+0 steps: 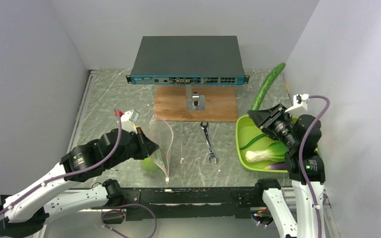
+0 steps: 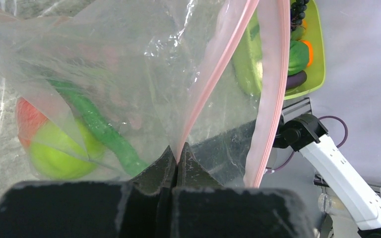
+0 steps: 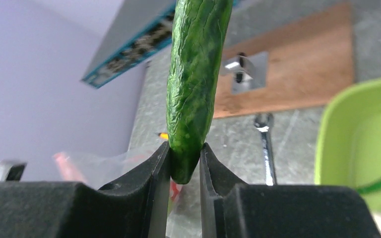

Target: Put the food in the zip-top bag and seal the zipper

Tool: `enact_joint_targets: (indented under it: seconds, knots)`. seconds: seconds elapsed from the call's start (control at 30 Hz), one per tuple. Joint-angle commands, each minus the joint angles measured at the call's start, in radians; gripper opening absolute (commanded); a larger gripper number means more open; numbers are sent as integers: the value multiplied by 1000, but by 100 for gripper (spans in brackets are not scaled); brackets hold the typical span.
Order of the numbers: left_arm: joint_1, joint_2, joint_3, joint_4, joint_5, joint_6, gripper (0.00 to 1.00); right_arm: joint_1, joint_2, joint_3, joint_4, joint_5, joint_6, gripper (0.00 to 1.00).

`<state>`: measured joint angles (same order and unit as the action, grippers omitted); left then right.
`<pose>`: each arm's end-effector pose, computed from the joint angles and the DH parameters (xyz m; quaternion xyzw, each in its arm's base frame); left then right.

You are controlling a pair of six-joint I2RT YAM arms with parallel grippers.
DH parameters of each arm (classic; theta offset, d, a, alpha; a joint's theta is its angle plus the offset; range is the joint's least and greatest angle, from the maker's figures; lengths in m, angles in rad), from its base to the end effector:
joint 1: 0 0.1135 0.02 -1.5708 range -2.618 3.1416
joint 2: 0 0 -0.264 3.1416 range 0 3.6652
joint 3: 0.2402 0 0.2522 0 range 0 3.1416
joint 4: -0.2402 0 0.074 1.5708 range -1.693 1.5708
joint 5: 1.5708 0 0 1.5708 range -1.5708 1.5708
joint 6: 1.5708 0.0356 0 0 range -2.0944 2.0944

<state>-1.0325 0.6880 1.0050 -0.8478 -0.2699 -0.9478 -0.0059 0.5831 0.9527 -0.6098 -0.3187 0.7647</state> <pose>0.0715 -0.1012 0.3597 -0.0304 0.8620 -0.3476 0.3677 0.1111 0.0105 0.3777 0.2012 0.7566 0.3417 0.5199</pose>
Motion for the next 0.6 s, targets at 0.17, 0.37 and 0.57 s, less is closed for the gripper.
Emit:
enact_joint_targets:
  seconds: [0.17, 0.37, 0.57]
  knots:
    - [0, 75, 57, -37, -108, 9, 0, 215, 205, 230, 115, -397, -205, 0]
    - [0, 79, 84, -141, -195, -33, 0, 822, 358, 308, 113, -210, -229, 0]
    - [0, -11, 46, -207, -294, -128, 0, 1114, 501, 353, 116, -153, -198, 0]
